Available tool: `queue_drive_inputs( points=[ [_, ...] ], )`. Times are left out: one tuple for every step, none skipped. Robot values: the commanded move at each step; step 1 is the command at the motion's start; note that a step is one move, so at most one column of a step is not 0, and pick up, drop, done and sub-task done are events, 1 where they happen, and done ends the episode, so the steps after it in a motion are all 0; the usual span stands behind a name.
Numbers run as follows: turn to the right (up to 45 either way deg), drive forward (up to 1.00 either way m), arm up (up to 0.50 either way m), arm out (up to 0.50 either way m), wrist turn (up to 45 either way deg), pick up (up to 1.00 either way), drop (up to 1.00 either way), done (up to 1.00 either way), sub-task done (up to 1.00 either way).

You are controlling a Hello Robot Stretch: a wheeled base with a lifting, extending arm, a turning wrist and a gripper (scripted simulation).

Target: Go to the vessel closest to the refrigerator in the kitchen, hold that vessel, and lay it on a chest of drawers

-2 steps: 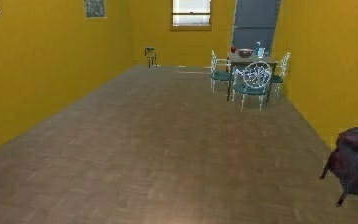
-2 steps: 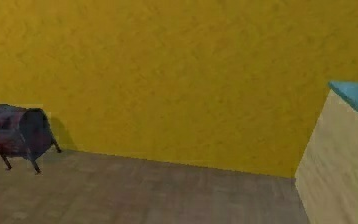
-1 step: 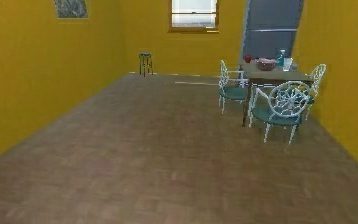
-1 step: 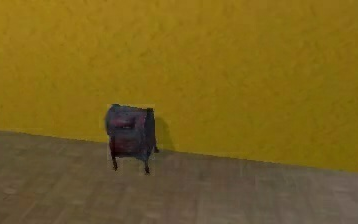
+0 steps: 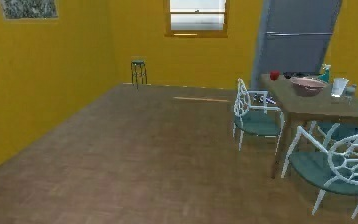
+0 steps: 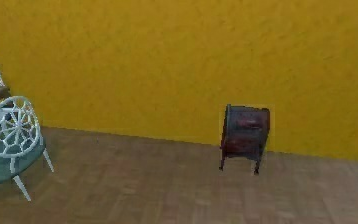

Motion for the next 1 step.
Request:
queue_drive_inputs(
  points=[
    [0.0,1.0,0.0,0.0,0.0,0.0,0.0,0.0,0.0]
  ],
)
